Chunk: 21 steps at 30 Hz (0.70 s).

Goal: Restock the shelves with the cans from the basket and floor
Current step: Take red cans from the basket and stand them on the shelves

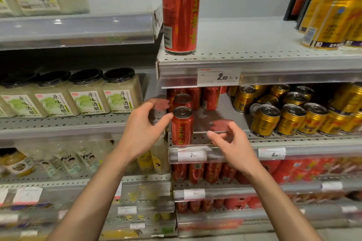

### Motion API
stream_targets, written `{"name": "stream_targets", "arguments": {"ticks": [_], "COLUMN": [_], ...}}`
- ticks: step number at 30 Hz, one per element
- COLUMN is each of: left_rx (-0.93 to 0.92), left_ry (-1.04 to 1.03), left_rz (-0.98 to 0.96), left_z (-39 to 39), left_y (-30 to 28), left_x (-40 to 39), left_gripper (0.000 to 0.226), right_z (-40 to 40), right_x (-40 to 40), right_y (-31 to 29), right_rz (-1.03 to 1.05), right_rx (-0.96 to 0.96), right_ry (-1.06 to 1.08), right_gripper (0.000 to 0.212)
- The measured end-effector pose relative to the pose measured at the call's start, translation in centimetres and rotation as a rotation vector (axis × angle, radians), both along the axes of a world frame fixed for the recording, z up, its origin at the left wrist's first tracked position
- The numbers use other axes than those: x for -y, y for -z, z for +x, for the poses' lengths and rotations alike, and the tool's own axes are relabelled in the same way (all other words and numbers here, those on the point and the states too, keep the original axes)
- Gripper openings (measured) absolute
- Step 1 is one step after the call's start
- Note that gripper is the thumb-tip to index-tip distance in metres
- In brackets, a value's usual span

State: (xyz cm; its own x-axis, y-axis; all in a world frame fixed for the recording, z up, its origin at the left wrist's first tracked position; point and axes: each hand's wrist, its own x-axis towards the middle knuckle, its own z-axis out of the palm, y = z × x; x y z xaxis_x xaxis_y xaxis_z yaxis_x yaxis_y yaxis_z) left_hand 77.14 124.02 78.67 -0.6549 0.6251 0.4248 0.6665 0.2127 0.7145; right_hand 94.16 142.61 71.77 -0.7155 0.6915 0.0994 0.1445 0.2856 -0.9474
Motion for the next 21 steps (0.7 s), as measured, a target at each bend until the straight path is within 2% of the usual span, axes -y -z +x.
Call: {"name": "stream_targets", "arguments": {"ticks": [2,4,7,10,17,21], "left_rx": [0.05,0.069,0.093,0.216,0.503,0.588], "left_ry": [0.065,0.138,0.21,0.285,0.545,0.654], "left_rz": [0.106,0.172,0.221,0.284,0.124,0.045], "left_z": [1.2,2.6,4.7,7.3,17.2,23.8], "left_y": [0.4,1.2,2.7,4.7,10.2,12.8], "left_x": [-0.3,-0.7,-1.2,-2.1,-7.3,-11.7], "left_gripper": [0.024,0.02,0.014,0.015,0.016,0.018], "right_z": [2.9,6.3,12.4,18.9,31.9,37.6], "right_x": [0.4,1.1,2.7,4.6,7.4,7.3], "right_y": [0.4,1.2,3.1,5.2,9.2,11.0], "right_rz": [-0.068,-0.127,-0.17,-0.226,-0.306,-0.343], "right_rx": [-0.095,-0.134,-0.141,-0.116,-0.129,-0.152], "right_ry": [0.089,0.202,0.385,0.568,0.947,1.097], "right_gripper": [0.022,0.018,0.016,0.014,0.013,0.01]}}
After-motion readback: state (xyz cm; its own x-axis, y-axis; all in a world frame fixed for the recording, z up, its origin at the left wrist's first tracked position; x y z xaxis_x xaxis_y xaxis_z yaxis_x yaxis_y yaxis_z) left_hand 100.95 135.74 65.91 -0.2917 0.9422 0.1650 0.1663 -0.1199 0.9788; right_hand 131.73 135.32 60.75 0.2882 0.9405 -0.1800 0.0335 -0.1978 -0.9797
